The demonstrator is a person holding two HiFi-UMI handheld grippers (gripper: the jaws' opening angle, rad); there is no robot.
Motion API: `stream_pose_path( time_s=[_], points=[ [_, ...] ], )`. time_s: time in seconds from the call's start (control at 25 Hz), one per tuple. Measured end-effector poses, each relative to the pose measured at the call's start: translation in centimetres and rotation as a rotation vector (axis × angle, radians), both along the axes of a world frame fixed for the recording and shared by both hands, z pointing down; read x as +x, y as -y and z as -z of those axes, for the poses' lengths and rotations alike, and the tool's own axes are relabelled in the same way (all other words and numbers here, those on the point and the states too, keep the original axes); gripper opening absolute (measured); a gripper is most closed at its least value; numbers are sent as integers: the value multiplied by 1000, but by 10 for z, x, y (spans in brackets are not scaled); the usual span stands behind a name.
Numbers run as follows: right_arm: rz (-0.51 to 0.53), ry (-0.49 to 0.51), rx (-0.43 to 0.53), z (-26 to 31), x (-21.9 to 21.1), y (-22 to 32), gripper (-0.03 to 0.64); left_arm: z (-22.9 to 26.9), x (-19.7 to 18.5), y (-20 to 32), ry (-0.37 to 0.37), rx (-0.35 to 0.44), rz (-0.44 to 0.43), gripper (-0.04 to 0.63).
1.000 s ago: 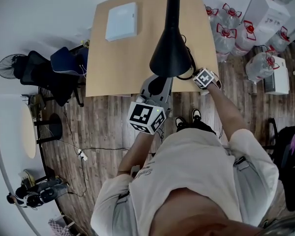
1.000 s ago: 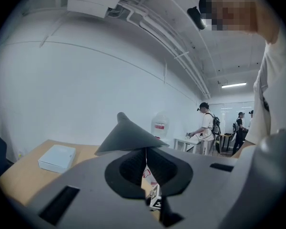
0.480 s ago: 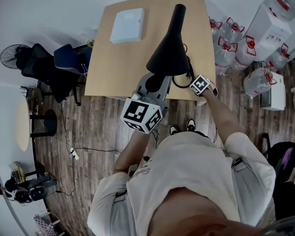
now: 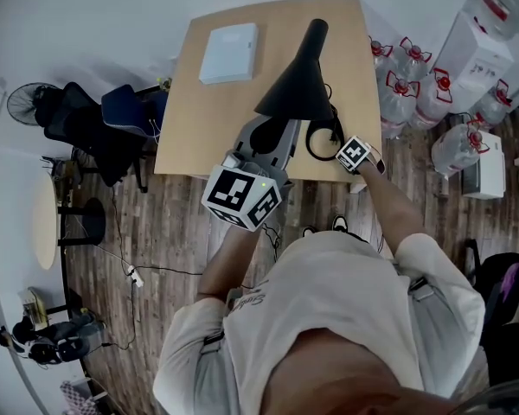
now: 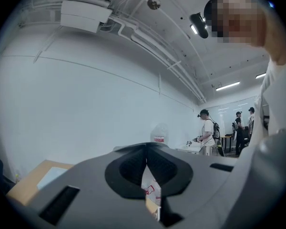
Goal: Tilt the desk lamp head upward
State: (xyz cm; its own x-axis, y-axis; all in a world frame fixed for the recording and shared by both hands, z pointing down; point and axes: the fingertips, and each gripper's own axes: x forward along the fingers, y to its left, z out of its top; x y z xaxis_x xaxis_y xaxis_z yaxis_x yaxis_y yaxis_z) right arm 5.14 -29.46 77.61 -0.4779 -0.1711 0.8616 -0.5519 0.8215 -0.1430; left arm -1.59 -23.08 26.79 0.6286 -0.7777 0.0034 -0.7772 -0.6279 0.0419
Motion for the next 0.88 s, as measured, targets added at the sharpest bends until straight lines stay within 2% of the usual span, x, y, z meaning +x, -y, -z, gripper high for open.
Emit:
stream_pose_path(
  time_s=[0.72, 0.88],
  points=[
    [-24, 4, -9, -3, 2, -1, -4, 37, 8, 17, 27, 53, -53, 15],
    [-26, -4, 8, -2, 2, -2, -5, 35, 7, 12, 3, 59, -73, 16]
  ],
)
